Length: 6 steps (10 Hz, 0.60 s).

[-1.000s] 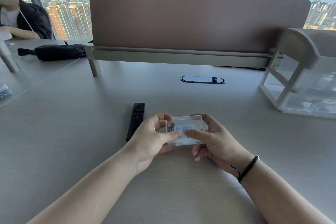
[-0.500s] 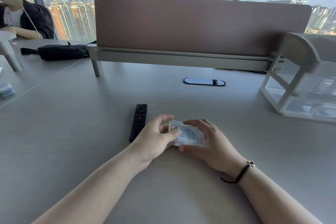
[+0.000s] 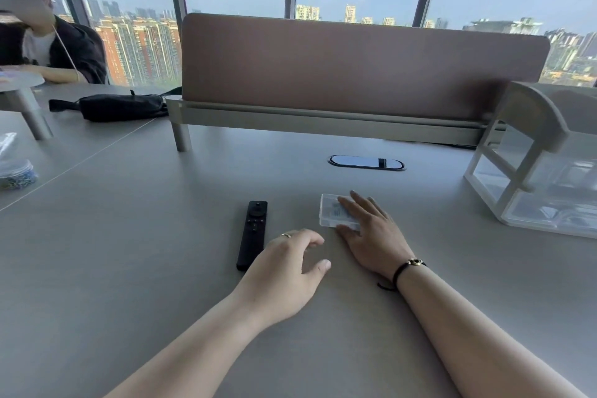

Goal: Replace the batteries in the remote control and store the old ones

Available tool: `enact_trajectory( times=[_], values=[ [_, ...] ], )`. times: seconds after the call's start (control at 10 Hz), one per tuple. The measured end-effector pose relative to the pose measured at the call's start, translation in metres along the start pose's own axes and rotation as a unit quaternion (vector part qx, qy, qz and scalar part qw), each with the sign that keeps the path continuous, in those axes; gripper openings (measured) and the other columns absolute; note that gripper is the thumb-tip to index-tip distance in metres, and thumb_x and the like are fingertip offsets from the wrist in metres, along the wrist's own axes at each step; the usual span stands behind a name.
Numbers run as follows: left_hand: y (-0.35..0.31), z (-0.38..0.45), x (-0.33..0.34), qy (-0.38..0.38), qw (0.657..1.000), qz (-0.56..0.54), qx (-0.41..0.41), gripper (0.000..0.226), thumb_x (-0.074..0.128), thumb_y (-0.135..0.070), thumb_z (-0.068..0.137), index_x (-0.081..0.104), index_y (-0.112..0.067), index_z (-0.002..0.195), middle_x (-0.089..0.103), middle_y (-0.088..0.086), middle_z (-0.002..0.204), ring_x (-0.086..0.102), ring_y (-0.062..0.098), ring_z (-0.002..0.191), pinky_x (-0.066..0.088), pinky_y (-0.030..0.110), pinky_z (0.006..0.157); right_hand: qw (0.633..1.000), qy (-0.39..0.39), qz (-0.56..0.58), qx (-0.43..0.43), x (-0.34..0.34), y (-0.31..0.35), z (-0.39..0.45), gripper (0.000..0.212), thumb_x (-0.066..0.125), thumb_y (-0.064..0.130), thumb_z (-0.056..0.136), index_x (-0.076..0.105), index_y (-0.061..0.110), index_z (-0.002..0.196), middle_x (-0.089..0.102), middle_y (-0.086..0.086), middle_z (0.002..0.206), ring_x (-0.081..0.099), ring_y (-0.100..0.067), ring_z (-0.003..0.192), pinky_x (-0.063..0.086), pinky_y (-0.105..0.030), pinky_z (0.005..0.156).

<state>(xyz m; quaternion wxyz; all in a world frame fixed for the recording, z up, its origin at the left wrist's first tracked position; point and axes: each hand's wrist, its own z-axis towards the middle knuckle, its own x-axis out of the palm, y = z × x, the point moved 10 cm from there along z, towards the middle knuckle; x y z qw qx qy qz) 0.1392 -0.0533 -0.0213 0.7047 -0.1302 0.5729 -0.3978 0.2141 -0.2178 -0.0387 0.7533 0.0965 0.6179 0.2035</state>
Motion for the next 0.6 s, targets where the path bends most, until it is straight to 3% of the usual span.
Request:
enact_trajectory(
  times=[0.3,0.5,0.6],
  values=[
    [-0.001,-0.001,0.007,0.021,1.000,0.014,0.010,0.033,0.055,-0.037,0.095,0.057,-0.027,0.127,0.062,-0.011,0.123,0.052,0.002,0.118,0.046,0.028,0.096,1.000,0.016,0.001,0.001,0.006,0.001,0.031,0.058,0.051,0.039,0.096,0.031,0.038,0.150,0.020,0.010,0.165,0.014,-0.019,0.152,0.015,-0.033,0.122],
    [-0.002,-0.001,0.009,0.027,0.999,0.014,0.017,0.028,0.046,-0.025,0.100,0.060,-0.022,0.124,0.065,-0.009,0.113,0.052,0.006,0.113,0.043,0.025,0.094,1.000,0.009,0.014,-0.010,0.001,0.006,0.026,0.075,0.061,0.047,0.087,0.023,0.045,0.151,0.009,0.011,0.166,0.010,-0.024,0.153,0.016,-0.040,0.123],
    [0.000,0.001,0.009,0.022,1.000,-0.007,0.011,0.027,0.047,-0.024,0.100,0.061,-0.022,0.122,0.065,-0.011,0.110,0.052,0.004,0.111,0.040,0.018,0.093,0.999,-0.037,0.025,-0.011,-0.011,0.004,0.018,0.084,0.065,0.049,0.083,0.018,0.045,0.152,0.004,0.008,0.167,0.004,-0.023,0.154,0.015,-0.043,0.123]
  ],
)
